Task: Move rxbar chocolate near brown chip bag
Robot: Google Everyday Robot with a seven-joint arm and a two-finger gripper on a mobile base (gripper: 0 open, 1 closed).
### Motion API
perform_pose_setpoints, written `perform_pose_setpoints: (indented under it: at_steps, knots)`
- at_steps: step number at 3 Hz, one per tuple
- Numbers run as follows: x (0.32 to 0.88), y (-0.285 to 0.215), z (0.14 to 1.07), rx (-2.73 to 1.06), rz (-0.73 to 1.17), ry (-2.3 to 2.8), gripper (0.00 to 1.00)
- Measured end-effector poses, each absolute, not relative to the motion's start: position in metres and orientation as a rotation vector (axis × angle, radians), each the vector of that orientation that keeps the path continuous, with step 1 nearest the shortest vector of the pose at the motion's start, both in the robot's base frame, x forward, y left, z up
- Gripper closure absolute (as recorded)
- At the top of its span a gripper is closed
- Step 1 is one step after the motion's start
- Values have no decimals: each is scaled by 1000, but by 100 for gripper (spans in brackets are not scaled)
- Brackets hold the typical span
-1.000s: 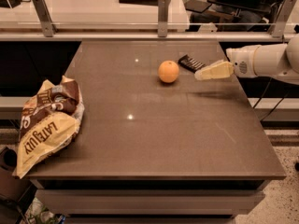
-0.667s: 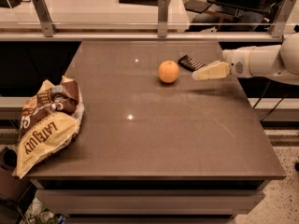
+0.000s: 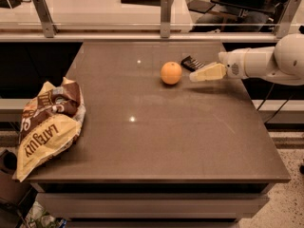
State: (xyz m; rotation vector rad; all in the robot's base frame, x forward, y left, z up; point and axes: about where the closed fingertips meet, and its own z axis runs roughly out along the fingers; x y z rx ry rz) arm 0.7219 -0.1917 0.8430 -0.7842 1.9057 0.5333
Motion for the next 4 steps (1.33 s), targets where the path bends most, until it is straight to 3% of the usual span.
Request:
perform_pose_setpoints:
  at_steps: [3, 4]
  knots:
    - [736, -174, 818, -749, 583, 1928, 0]
    - [740, -169, 815, -741, 581, 1933, 17]
